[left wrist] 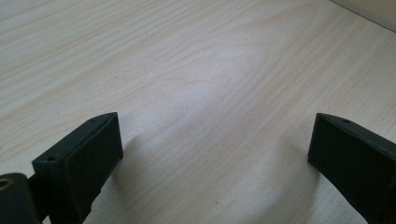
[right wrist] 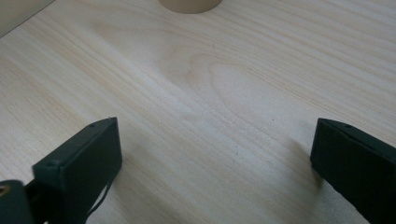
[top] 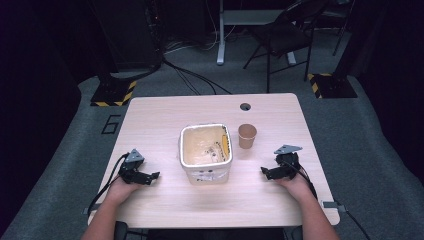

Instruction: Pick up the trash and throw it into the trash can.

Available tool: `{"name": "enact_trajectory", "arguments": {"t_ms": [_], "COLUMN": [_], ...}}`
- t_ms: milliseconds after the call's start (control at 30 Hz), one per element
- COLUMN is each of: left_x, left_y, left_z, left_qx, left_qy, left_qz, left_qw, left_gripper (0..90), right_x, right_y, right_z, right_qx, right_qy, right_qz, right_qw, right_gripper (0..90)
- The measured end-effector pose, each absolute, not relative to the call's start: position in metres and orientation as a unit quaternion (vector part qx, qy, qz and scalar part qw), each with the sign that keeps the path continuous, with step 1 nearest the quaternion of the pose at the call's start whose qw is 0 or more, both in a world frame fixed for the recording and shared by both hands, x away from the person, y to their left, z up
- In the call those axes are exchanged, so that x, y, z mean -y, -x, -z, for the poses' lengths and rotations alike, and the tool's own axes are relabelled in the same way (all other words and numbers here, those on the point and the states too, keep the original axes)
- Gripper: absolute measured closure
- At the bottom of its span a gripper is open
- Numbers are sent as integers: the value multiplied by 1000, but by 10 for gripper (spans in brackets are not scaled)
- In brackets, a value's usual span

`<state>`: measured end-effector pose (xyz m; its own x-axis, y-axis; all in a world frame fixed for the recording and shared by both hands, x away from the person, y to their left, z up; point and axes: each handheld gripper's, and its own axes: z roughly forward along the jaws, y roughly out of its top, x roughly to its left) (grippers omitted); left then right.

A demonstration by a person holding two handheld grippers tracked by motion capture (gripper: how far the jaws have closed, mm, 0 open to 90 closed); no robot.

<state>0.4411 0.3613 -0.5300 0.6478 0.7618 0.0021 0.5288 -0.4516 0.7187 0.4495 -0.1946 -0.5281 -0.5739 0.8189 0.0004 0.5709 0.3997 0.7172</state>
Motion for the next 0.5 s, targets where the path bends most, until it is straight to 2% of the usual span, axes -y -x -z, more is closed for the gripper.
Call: {"name": "enact_trajectory", "arguments": {"t_ms": [133,200,500], "left_x": [-363,-362,-363], "left_y": [-442,-443,-441], "left_z": [530,530,530], "left_qx": [-388,-391,-393], "left_qy": [-835,-833,-831], "left_qz": [-165,-163,-166], "left_qw": [354,355,356], "left_gripper": [31,31,31], "right_x": [195,195,198], "right_y": [-448,-446,-445], "right_z": [527,524,521], "right_qx": [-817,-817,-814], "right_qy": [-425,-427,-442], "right_qz": [-346,-345,-332], "right_qw": [178,176,179], "right_gripper": [77,141,208]}}
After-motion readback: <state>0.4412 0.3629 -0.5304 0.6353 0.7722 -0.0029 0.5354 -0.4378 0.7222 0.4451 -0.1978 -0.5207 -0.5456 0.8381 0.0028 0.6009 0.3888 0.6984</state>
